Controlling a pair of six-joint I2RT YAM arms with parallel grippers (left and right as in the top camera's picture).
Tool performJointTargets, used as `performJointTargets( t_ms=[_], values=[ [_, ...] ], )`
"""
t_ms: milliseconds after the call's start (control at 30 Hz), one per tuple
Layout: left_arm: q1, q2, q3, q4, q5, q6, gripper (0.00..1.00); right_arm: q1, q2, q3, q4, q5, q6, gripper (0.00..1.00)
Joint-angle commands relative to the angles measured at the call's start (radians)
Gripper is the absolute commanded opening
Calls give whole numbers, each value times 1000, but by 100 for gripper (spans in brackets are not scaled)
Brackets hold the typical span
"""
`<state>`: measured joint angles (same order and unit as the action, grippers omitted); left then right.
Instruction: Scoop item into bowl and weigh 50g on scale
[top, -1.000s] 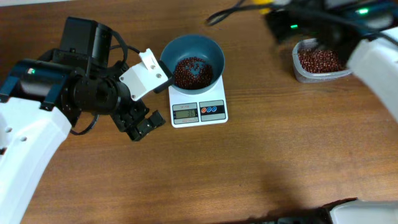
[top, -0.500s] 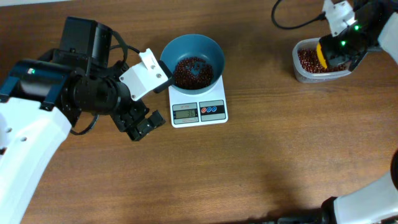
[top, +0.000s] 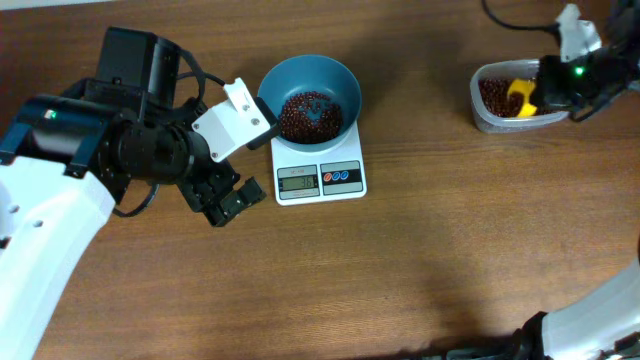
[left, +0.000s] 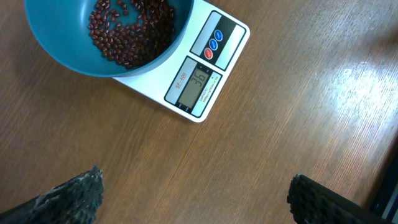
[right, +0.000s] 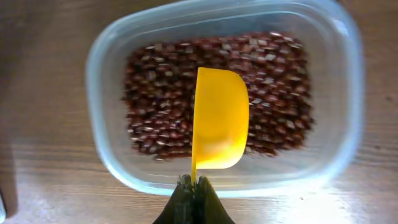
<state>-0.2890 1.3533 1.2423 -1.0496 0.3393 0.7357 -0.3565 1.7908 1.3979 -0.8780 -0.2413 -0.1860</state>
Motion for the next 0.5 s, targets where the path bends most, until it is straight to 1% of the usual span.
performJointTargets(
  t_ms=[0,67,233,333,467],
  values=[
    [-3,4,17,1,4,-16,99,-53,2,12,3,-146,12,4],
    [-3,4,17,1,4,-16,99,-98,2,12,2,-241,12,4],
    [-3,4,17,1,4,-16,99,-182,2,12,0,-404,12,4],
    [-3,4,17,1,4,-16,99,-209,2,12,-9,-491,12,4],
    [-3,4,17,1,4,-16,99,-215,2,12,-12,-528,12,4]
  ],
)
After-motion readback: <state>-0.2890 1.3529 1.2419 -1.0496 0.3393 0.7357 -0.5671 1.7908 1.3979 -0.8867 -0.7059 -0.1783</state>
